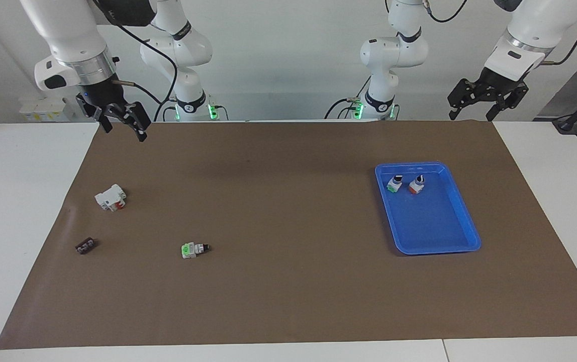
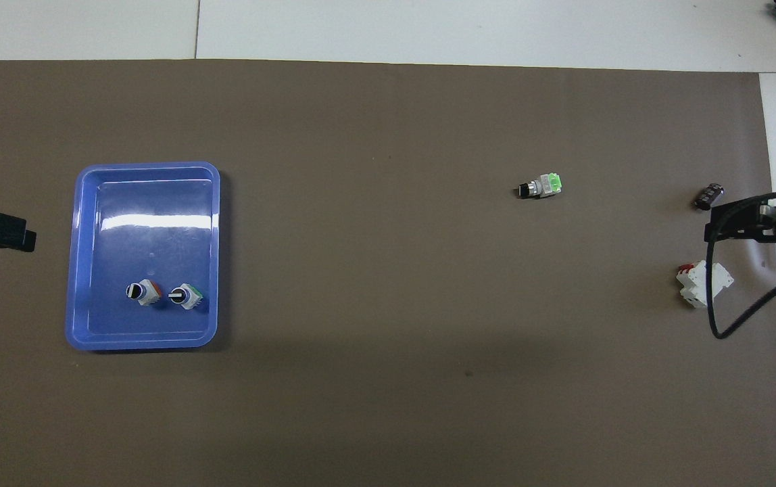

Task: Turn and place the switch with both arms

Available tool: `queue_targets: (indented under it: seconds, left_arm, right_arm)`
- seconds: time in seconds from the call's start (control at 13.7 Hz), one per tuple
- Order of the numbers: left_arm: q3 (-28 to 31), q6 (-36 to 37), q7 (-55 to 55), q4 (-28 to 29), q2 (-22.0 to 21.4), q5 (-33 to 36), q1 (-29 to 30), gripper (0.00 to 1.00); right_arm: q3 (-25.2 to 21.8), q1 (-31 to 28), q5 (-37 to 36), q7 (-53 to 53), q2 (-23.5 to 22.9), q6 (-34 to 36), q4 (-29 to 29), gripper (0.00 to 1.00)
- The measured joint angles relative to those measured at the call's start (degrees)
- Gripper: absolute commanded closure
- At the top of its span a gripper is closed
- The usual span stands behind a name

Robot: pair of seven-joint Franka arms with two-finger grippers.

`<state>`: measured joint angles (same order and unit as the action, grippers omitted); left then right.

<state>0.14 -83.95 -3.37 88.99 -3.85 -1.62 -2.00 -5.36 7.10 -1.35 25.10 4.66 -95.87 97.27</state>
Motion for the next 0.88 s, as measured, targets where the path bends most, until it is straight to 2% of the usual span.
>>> queue_targets:
  seconds: [0.29, 0.66, 0.88]
  left_arm:
    - [0.0, 0.0, 0.0, 0.0, 0.0, 0.0, 0.0, 0.0]
    - [0.0, 0.0, 0.0, 0.0, 0.0, 0.0, 0.0, 0.0]
    - [0.0, 0.0, 0.0, 0.0, 0.0, 0.0, 0.0, 0.0]
  right_arm:
    - [0.34, 0.37, 1.42, 11.78, -3.02, -12.12, 5.84, 0.0]
    - [0.35, 1.05, 10.86, 24.11, -16.0, -26.08, 5.94, 0.0]
    - [0.35, 1.13, 14.39, 29.37, -23.59, -28.54, 3.86, 0.0]
